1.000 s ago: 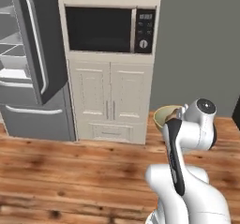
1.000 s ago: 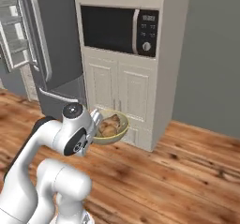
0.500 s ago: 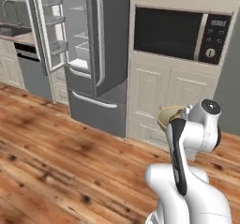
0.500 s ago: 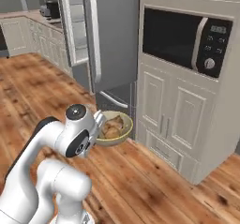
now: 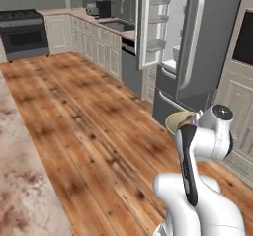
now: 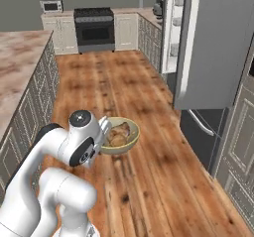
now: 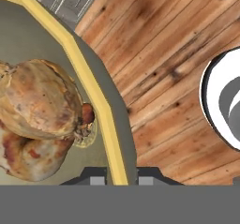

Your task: Pick the chicken drumstick and onion from their plates and place them in the bowl. Then put the bowl in the fridge.

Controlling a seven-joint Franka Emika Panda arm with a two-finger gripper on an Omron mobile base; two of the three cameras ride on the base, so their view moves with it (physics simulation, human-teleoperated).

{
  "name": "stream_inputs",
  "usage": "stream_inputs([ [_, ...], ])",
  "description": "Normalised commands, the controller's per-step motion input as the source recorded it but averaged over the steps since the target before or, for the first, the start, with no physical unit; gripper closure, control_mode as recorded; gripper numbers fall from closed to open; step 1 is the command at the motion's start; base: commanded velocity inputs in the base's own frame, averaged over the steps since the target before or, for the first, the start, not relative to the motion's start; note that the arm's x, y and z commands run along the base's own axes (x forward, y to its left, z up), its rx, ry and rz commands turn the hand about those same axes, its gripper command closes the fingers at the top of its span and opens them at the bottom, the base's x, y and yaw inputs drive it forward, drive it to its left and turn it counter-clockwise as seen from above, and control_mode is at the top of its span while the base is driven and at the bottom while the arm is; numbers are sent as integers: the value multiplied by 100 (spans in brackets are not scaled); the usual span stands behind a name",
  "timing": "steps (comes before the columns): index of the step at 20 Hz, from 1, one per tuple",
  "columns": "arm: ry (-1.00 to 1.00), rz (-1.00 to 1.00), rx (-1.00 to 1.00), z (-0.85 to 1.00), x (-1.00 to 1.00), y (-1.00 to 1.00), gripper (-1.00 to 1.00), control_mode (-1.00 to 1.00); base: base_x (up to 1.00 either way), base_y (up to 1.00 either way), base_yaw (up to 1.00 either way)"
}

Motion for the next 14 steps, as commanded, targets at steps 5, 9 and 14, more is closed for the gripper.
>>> stream_inputs([
  [5,0,0,0,0,0,0,100,100,88,6,25],
  [9,0,0,0,0,0,0,100,100,94,0,8],
  [14,0,0,0,0,0,0,100,100,94,0,8],
])
